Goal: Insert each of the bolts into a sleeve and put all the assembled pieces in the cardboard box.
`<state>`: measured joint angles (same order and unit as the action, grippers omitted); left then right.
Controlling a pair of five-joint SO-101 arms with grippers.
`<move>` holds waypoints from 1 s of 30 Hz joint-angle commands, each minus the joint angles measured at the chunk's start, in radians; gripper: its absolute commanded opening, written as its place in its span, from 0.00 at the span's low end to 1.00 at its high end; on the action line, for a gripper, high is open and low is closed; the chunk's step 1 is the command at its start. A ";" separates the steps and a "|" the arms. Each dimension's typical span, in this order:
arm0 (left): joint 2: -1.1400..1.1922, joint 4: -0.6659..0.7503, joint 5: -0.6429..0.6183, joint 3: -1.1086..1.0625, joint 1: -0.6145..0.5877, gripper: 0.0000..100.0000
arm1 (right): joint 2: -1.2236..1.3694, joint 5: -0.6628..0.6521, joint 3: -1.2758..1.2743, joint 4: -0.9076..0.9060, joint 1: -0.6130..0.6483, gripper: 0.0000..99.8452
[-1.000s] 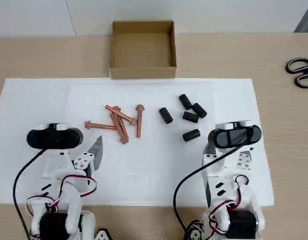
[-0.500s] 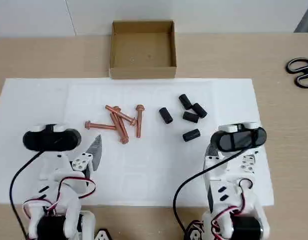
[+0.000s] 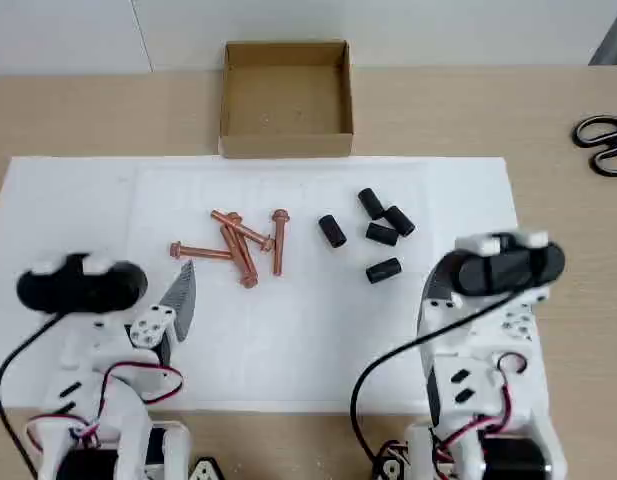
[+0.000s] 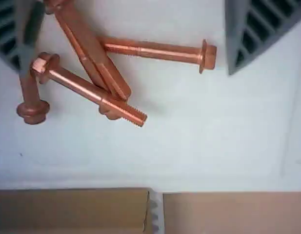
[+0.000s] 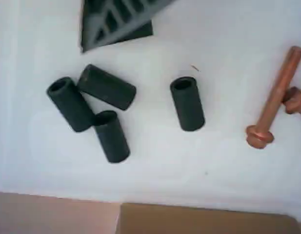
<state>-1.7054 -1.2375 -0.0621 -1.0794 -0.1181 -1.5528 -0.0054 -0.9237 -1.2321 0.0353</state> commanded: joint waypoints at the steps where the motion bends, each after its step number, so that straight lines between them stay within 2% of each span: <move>1: 0.183 -0.009 -0.006 0.148 -0.003 0.25 | 0.243 -0.009 0.207 -0.047 -0.007 0.26; 12: 0.841 -0.095 0.000 0.501 -0.002 0.25 | 0.883 -0.011 0.589 -0.286 0.001 0.26; 17: 1.146 -0.186 0.000 0.713 -0.002 0.25 | 1.101 -0.009 0.793 -0.355 0.002 0.26; 24: 1.574 -0.367 -0.002 1.009 -0.003 0.25 | 1.372 -0.002 1.013 -0.420 0.117 0.26; 30: 1.735 -0.436 -0.005 1.158 -0.052 0.25 | 1.460 -0.003 1.043 -0.420 0.182 0.26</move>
<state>0.0023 -1.6471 -0.0621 -0.0161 -0.1381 -0.1028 -0.0054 0.0690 -1.6464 0.1872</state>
